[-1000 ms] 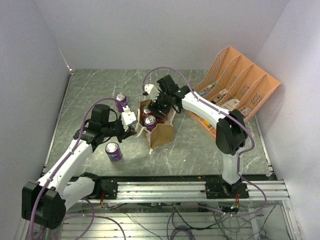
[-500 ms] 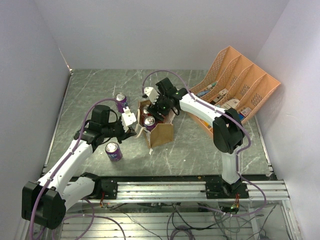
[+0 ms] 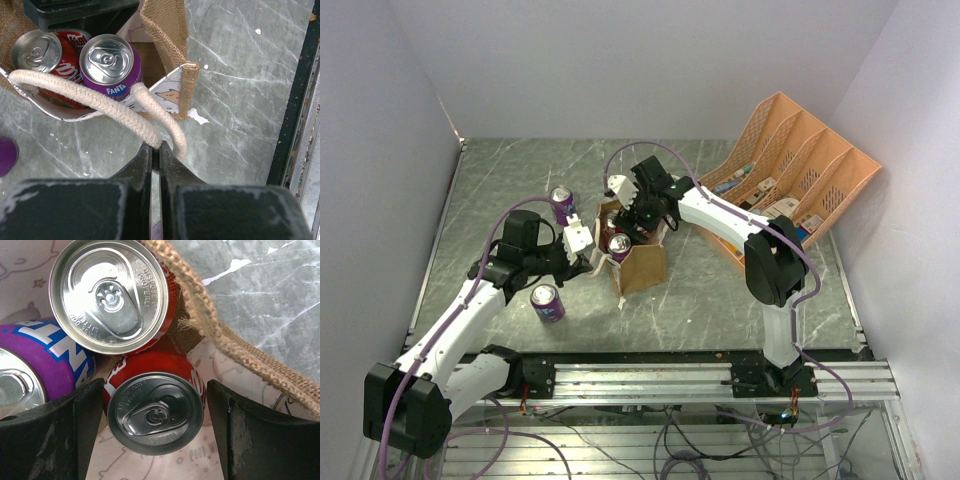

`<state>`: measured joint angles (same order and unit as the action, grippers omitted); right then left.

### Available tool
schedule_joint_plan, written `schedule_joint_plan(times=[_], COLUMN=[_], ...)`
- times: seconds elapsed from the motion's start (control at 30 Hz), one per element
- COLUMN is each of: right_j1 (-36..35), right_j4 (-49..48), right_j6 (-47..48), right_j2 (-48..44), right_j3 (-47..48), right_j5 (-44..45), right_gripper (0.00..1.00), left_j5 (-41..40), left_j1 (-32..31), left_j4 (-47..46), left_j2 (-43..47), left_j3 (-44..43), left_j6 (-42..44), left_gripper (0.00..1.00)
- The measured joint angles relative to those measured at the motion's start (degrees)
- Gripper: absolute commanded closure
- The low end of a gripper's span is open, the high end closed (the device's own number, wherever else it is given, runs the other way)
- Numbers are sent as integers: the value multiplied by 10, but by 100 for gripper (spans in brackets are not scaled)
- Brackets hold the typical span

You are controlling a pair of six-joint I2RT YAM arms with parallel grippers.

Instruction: Place the beverage into the canvas bag

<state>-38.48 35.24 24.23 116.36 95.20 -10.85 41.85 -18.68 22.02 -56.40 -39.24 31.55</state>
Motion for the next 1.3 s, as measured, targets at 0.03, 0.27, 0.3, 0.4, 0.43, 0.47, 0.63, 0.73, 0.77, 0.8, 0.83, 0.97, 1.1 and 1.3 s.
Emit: schedule_joint_plan(times=[0.03, 0.27, 0.3, 0.4, 0.43, 0.47, 0.63, 0.73, 0.77, 0.8, 0.83, 0.97, 1.1, 1.3], right_j1=[0, -2, -2, -9, -12, -16, -40, -52, -54, -56, -58, -59, -59, -59], right_j4=[3, 21, 23, 29, 31, 33, 37, 38, 39, 40, 40, 36, 33, 31], right_j6=[1, 3, 4, 8, 10, 13, 22, 25, 25, 26, 26, 24, 24, 30], right_j2=[0, 0, 0, -3, -5, -7, -17, -26, -30, -35, -39, -66, -98, -159], right_j3=[2, 17, 20, 25, 26, 27, 38, 50, 52, 55, 57, 54, 47, 34], right_j5=[0, 2, 2, 5, 8, 12, 28, 35, 36, 39, 39, 45, 52, 47], right_gripper=[18, 17, 17, 17, 17, 17, 17, 17, 17, 18, 18, 18, 18, 18], left_j5=[0, 0, 0, 0, 0, 0, 0, 0, 0, 0, 0, 0, 1, 0], left_j1=[0, 0, 0, 0, 0, 0, 0, 0, 0, 0, 0, 0, 0, 0], left_j4=[1, 2, 2, 2, 1, 1, -1, -2, -2, -2, -2, -2, -1, 4], left_j2=[0, 2, 2, 2, 2, 2, 2, 2, 2, 2, 2, 2, 2, 2], left_j3=[0, 0, 0, 0, 0, 0, 0, 0, 0, 0, 0, 0, -1, -13], left_j6=[0, 0, 0, -1, -1, -3, -12, -15, -16, -16, -16, -15, -14, -16], left_gripper=[93, 93, 93, 93, 93, 93, 93, 93, 93, 93, 93, 93, 93, 90])
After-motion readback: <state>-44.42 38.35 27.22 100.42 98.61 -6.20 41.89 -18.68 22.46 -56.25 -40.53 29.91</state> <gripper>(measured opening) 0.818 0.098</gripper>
